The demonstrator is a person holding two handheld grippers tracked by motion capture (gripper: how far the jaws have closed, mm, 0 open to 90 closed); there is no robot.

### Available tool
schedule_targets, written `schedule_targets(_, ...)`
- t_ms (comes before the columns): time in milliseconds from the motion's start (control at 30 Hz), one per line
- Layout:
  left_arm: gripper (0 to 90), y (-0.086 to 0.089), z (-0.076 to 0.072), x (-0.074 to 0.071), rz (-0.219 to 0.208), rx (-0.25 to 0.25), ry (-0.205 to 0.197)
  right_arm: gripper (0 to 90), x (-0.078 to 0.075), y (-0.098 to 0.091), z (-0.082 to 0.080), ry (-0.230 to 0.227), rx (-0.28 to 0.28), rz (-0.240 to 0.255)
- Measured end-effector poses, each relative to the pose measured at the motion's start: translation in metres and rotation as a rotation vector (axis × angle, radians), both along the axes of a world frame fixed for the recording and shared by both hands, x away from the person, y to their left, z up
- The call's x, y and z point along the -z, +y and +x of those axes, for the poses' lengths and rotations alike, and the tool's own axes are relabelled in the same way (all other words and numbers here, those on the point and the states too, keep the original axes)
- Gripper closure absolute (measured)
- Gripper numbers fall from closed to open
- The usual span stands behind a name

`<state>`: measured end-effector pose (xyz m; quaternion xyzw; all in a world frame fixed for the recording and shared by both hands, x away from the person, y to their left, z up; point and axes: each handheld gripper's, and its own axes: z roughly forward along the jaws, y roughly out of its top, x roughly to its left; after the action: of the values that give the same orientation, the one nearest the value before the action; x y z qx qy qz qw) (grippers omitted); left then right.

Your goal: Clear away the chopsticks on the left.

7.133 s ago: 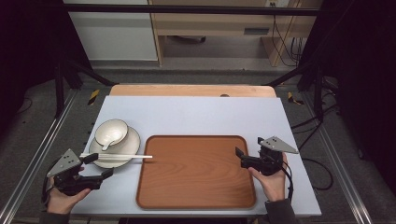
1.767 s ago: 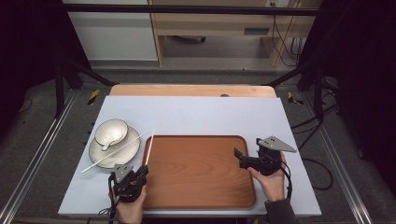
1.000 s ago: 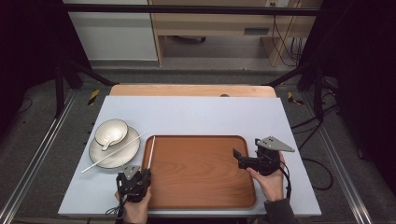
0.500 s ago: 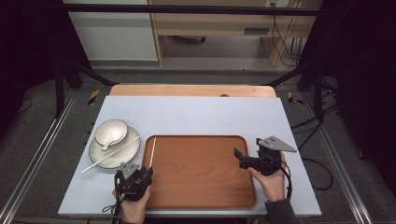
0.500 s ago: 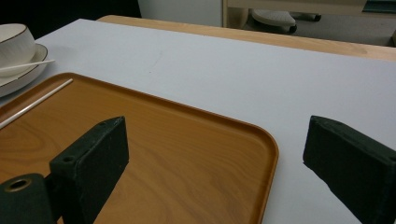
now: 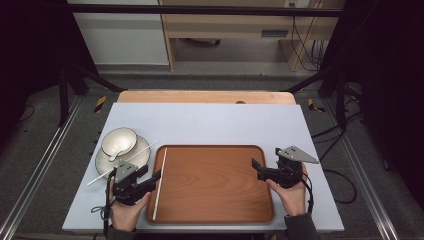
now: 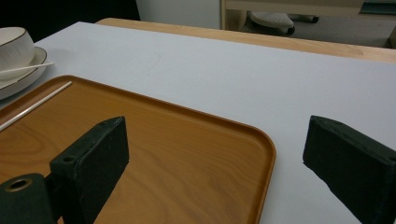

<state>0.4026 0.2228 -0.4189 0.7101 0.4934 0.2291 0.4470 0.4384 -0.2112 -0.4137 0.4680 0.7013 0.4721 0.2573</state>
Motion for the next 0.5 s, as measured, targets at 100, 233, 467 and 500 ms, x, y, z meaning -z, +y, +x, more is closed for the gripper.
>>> schedule_targets(100, 40.1, 0.005, 0.004, -0.008, 0.047, 0.049, 0.001, 7.1, 0.000, 0.000, 0.000, -0.001, 0.000, 0.001)
schedule_targets(233, 35.3, 0.017, 0.006, -0.012, 0.059, 0.088, -0.015, 7.1, -0.001, -0.001, -0.001, -0.002, 0.000, 0.005)
schedule_targets(467, 30.5, 0.042, 0.003, -0.002, 0.089, 0.127, -0.036, 7.1, 0.000, 0.000, 0.000, 0.002, -0.002, 0.000)
schedule_targets(500, 30.0, 0.042, 0.003, -0.002, 0.089, 0.127, -0.036, 7.1, 0.000, 0.000, 0.000, 0.002, -0.002, 0.000)
